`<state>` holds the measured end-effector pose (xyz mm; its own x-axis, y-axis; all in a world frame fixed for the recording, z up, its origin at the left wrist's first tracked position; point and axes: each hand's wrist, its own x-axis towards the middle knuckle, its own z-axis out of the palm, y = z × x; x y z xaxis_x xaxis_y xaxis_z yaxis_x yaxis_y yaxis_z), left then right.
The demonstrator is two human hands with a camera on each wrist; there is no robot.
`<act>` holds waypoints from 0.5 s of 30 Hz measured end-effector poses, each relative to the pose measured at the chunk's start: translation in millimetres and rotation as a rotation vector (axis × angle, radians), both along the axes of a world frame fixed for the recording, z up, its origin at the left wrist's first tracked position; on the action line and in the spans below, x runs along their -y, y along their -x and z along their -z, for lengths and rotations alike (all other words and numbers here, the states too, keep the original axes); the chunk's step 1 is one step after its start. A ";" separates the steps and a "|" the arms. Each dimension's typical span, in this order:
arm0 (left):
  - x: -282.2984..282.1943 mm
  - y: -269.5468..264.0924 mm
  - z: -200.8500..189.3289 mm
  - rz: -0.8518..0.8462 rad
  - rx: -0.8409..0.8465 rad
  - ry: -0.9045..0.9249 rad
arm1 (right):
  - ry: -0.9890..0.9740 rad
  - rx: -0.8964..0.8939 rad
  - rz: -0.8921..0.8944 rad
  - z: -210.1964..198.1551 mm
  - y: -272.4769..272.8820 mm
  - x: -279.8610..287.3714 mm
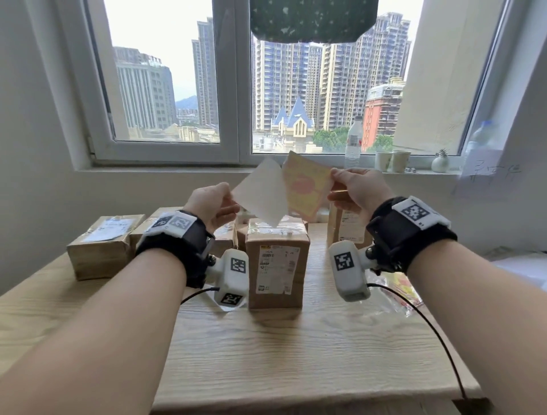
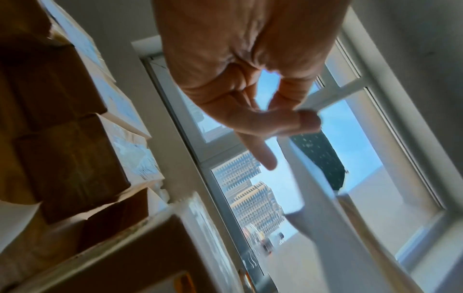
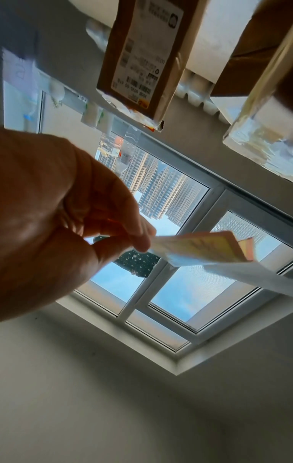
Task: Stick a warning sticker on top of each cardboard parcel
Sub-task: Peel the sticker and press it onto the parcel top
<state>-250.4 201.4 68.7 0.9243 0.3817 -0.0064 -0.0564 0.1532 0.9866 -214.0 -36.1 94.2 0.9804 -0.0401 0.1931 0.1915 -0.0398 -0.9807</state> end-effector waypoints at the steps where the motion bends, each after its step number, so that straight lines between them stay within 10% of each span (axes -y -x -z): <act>1: -8.5 1.4 3.0 -0.037 -0.024 0.043 | -0.031 -0.011 0.016 0.9 -1.1 -1.5; 15: -83.8 -5.6 98.0 -0.143 -0.370 -0.147 | -0.031 0.226 0.153 20.2 -17.1 -34.1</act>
